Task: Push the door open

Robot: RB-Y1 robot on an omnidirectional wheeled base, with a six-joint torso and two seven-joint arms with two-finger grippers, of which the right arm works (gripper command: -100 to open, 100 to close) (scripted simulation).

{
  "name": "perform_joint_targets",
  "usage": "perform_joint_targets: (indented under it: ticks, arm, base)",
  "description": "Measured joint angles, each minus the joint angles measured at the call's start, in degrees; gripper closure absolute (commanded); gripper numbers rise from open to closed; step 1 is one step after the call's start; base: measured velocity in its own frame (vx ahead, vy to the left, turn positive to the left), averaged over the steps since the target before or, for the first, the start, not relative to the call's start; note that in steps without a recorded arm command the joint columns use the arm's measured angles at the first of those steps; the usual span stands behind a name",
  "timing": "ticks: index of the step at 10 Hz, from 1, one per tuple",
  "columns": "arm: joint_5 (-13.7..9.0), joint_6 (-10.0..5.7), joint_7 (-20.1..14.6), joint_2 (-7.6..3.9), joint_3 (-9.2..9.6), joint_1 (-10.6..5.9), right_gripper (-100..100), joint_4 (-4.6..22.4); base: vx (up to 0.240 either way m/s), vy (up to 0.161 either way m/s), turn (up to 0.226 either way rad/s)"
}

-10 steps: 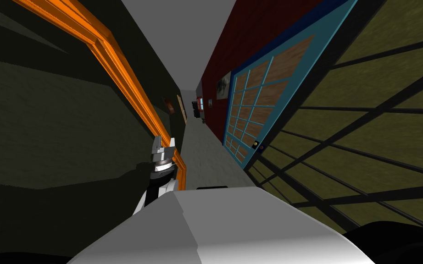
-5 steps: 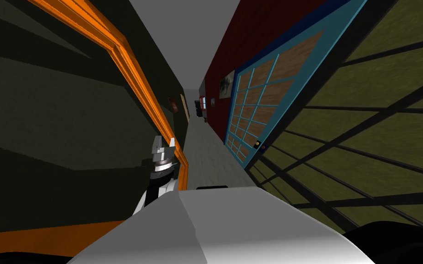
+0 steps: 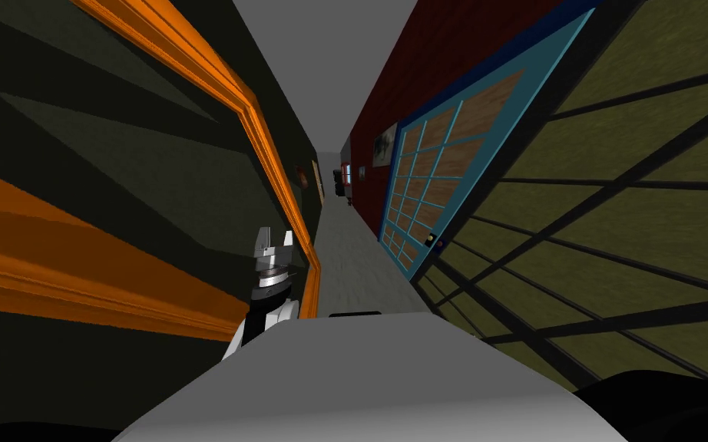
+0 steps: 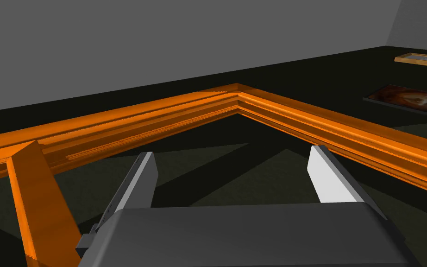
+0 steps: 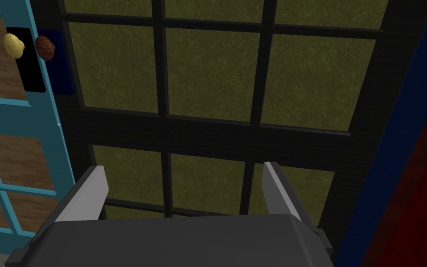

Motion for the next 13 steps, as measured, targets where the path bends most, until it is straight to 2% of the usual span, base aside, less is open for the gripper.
perform_joint_targets:
  ticks: [2,6,13]
  arm:
    - [0.2,0.01,0.0,-0.05,-0.25,-0.14,-100,0.2]
    - [0.8,0.11,0.0,-0.40,-1.45,-1.09,-100,1.6]
    - [1.6,0.36,0.1,-0.91,-3.19,-2.10,-100,3.0]
  base:
    - [-0.147,-0.071,0.276]
    - [-0.044,-0.174,0.244]
    - [0.018,-0.206,0.063]
